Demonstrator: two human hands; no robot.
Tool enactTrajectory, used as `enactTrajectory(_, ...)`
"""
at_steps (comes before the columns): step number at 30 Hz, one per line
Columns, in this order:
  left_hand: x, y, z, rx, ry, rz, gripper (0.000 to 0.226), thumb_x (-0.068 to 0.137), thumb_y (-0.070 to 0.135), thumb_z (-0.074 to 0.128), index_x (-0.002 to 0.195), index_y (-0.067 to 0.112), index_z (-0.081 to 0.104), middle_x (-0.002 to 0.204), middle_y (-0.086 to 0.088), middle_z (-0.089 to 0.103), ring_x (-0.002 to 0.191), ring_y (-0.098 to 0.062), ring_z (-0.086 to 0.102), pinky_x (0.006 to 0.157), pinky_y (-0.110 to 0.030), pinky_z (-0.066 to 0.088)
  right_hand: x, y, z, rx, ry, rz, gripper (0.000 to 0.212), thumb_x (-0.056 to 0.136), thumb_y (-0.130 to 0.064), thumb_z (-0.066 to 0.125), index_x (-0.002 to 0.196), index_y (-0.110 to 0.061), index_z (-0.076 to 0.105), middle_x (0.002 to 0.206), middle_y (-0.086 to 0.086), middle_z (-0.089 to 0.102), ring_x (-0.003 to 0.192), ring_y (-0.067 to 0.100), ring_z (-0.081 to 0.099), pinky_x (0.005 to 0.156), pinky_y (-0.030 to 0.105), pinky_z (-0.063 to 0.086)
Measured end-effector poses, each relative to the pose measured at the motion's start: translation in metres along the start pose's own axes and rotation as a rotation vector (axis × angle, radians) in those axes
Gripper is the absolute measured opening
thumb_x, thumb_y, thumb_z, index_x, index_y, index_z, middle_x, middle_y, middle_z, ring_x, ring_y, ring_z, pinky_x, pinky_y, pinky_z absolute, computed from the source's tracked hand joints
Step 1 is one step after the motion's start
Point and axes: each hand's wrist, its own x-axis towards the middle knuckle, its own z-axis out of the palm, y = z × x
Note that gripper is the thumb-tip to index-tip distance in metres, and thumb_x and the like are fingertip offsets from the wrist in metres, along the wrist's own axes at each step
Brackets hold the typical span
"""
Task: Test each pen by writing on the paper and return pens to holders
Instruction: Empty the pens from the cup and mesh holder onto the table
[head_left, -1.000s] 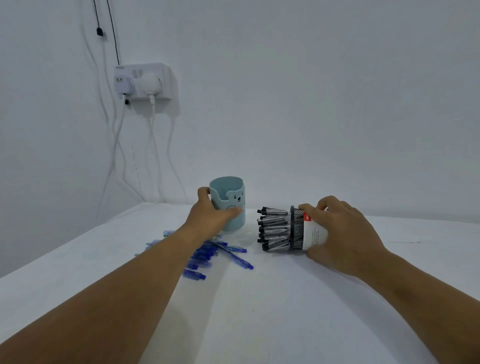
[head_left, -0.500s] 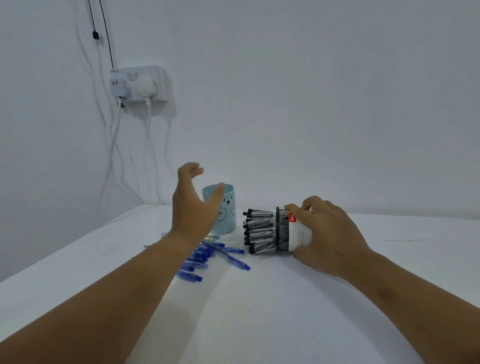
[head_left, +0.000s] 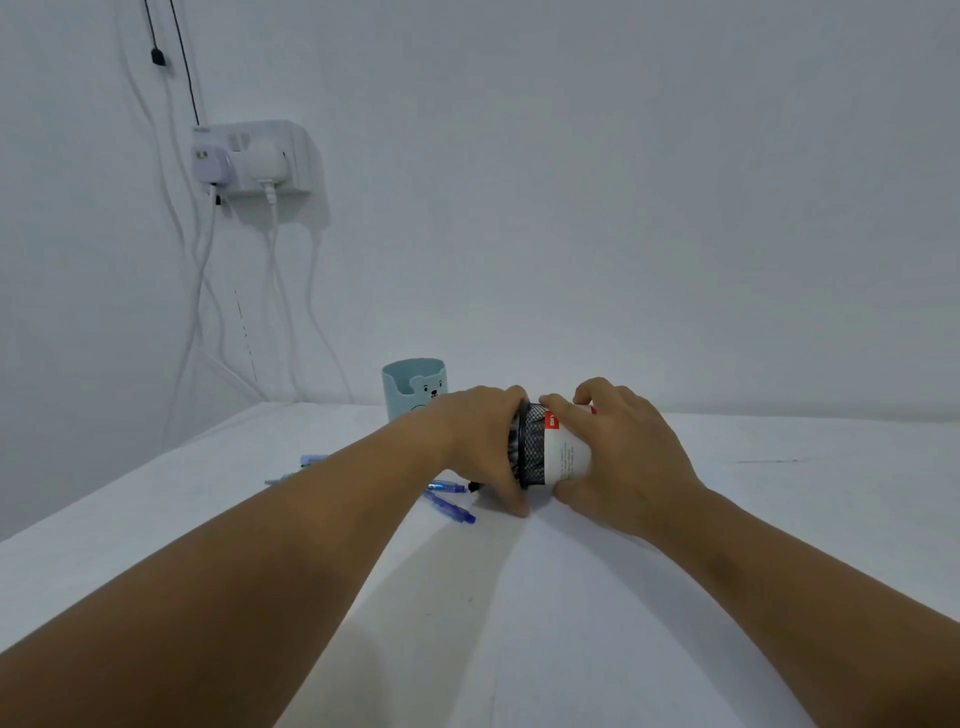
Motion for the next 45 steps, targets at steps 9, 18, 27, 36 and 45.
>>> enactTrajectory(9, 0.001, -0.005, 0.003, 0.074, 0.087, 0.042, 0.057, 0.057, 0.049, 0.088, 0.101, 0.025, 0.061, 0.088, 0.011, 0.067, 0.081, -0.013, 0.066, 0.078, -0.037, 0.059, 0.0, 0.003, -0.004, 0.03, -0.02, -0.026, 0.081, 0.064, -0.043, 0.081, 0.139, -0.034, 0.053, 0.121, -0.001, 0.052, 0.104, 0.023, 0.051, 0.089, 0.028, 0.039)
enactTrajectory(18, 0.003, -0.005, -0.01, 0.161, -0.063, -0.011, 0.051, 0.059, 0.04, 0.086, 0.1, 0.027, 0.058, 0.091, 0.009, 0.065, 0.085, -0.014, 0.064, 0.077, -0.035, 0.059, 0.0, 0.011, -0.015, 0.035, -0.144, -0.003, 0.085, 0.068, -0.052, 0.078, 0.145, -0.043, 0.041, 0.127, -0.007, 0.044, 0.111, 0.017, 0.046, 0.084, 0.024, 0.031)
enactTrajectory(27, 0.0, -0.001, -0.003, 0.11, -0.016, 0.026, 0.064, 0.046, 0.052, 0.085, 0.101, 0.034, 0.058, 0.088, 0.014, 0.067, 0.083, -0.01, 0.065, 0.077, -0.035, 0.058, 0.002, 0.005, -0.009, 0.029, -0.107, -0.015, 0.083, 0.068, -0.051, 0.078, 0.142, -0.043, 0.042, 0.126, -0.007, 0.044, 0.109, 0.017, 0.046, 0.082, 0.023, 0.03)
enactTrajectory(36, -0.002, -0.007, 0.002, -0.104, -0.049, -0.003, 0.061, 0.051, 0.049, 0.089, 0.102, 0.033, 0.059, 0.094, 0.014, 0.069, 0.087, -0.007, 0.066, 0.083, -0.035, 0.058, 0.002, 0.008, -0.01, 0.032, -0.133, -0.018, 0.084, 0.068, -0.045, 0.077, 0.143, -0.043, 0.041, 0.125, -0.008, 0.044, 0.111, 0.018, 0.047, 0.083, 0.024, 0.032)
enactTrajectory(45, -0.003, -0.005, -0.003, -0.069, -0.008, 0.015, 0.057, 0.054, 0.039, 0.084, 0.104, 0.029, 0.058, 0.092, 0.01, 0.067, 0.085, -0.012, 0.066, 0.079, -0.038, 0.059, 0.006, 0.015, -0.033, -0.054, -0.193, -0.081, 0.086, 0.07, -0.046, 0.08, 0.146, -0.04, 0.04, 0.131, -0.005, 0.043, 0.114, 0.019, 0.047, 0.083, 0.026, 0.032)
